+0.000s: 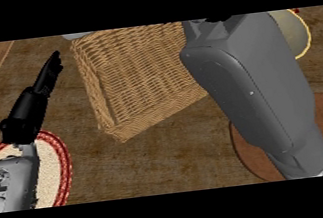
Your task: Pick the tomato from the cutting board and place it in the basket
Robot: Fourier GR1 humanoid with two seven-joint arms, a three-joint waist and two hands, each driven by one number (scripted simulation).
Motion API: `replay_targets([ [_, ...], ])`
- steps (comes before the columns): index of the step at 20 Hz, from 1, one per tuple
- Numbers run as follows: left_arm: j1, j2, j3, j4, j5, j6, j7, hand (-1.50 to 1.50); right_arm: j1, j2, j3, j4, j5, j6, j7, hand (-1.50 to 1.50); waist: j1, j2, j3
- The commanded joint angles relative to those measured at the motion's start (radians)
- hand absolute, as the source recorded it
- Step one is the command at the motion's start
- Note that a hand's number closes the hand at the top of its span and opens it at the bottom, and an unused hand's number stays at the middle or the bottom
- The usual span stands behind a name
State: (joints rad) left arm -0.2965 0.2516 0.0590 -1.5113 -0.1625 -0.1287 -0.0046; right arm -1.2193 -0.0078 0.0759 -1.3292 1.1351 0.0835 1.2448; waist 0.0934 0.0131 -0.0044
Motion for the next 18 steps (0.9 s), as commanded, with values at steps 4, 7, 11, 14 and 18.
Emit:
replay_targets([
  [4,-0.005,-0.002,0.004,0.019,-0.01,0.01,-0.002,0.0,-0.112,0.007,-0.043,0.268,-0.061,0.034,0.243,1.5,-0.019,-0.006,0.0],
  [7,0.001,0.018,0.032,0.021,0.019,-0.011,0.005,0.0,-0.153,0.007,-0.069,0.354,-0.049,0.118,0.243,1.5,-0.032,-0.015,-0.001],
  [11,-0.002,-0.007,0.007,0.028,0.0,0.003,0.0,0.0,-0.205,0.007,-0.032,0.491,-0.078,0.108,0.243,1.5,-0.022,-0.007,0.0],
  [14,0.023,0.002,0.018,0.006,0.003,0.004,-0.008,0.0,-0.264,0.007,-0.08,0.534,-0.162,0.113,0.243,-1.5,-0.022,-0.013,0.001],
  [18,0.046,-0.016,-0.006,0.006,-0.022,0.017,-0.038,0.0,-0.256,0.007,-0.039,0.561,-0.275,-0.011,0.236,-1.5,-0.027,-0.012,0.002],
])
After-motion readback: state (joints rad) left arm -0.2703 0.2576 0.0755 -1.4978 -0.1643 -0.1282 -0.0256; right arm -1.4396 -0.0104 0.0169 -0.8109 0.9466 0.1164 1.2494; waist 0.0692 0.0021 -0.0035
